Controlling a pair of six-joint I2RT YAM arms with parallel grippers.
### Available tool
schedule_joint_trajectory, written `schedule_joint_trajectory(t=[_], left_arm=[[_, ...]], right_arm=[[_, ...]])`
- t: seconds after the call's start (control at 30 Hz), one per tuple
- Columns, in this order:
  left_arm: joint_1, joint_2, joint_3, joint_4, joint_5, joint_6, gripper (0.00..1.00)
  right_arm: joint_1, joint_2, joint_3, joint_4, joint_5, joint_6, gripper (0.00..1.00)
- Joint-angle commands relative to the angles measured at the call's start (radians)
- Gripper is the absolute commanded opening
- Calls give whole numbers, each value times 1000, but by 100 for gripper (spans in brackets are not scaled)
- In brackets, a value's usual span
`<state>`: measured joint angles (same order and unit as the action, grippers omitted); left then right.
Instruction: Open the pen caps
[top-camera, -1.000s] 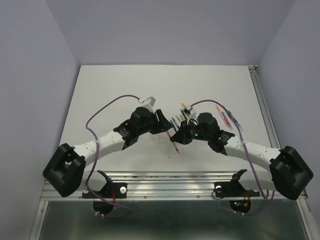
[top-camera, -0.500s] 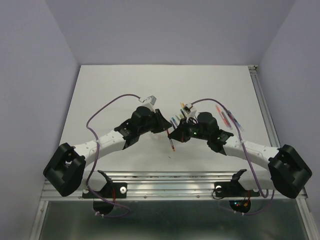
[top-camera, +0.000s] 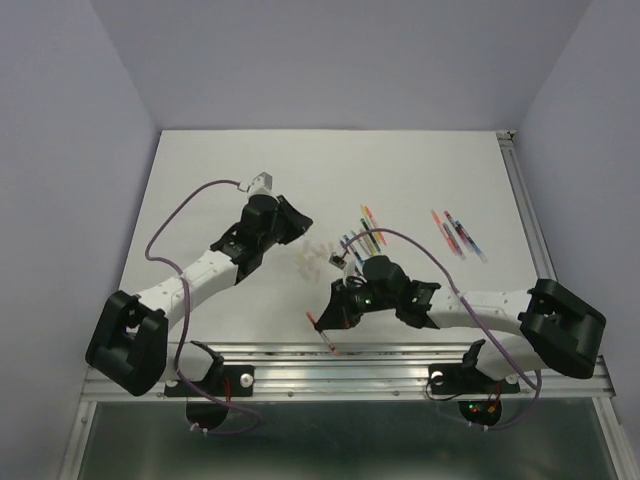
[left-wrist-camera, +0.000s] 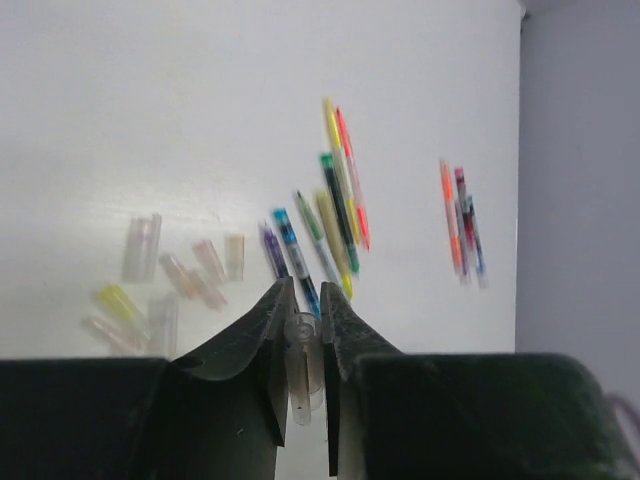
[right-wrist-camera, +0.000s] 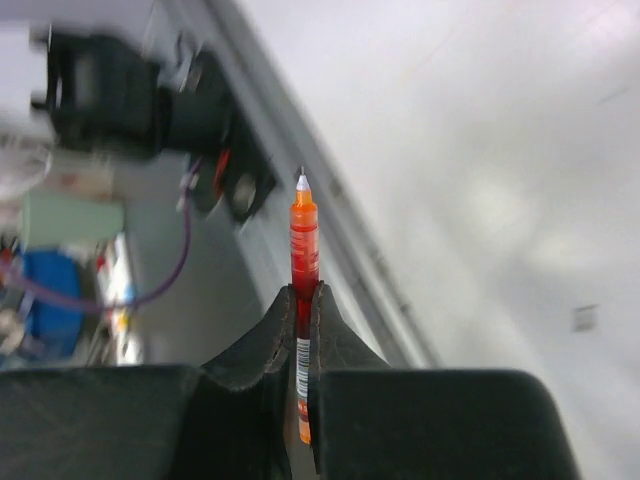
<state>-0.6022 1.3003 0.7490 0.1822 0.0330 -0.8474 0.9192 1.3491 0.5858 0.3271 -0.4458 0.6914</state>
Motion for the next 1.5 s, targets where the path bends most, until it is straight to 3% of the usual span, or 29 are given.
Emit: schedule_joint_trajectory(t=[0.0, 0.1, 0.33, 0.5, 0.73, 1.0, 1.37, 1.47], left_arm=[[73, -24, 67, 114, -71, -19, 0], [99, -39, 72, 114, -68, -13, 0], [107, -61, 55, -9, -67, 36, 0], [108, -75, -26, -58, -39, 74, 1], [104, -55, -106, -75, 8, 100, 9], [65, 36, -65, -67, 27, 134, 12], [-33, 143, 33, -75, 16, 172, 27], [-51, 159, 56, -81, 8, 177, 30]], right_arm=[[122, 12, -52, 94, -117, 103, 1], [124, -4, -64, 107, -99, 123, 1], [100, -47, 72, -218, 188, -35, 1], [-67, -42, 127, -316, 314, -176, 1], [-184, 102, 313, -454, 518, -362, 1], [-273, 268, 447, -522, 500, -527, 2], [-324, 393, 517, -516, 450, -560, 7], [-329, 393, 516, -513, 452, -560, 13]])
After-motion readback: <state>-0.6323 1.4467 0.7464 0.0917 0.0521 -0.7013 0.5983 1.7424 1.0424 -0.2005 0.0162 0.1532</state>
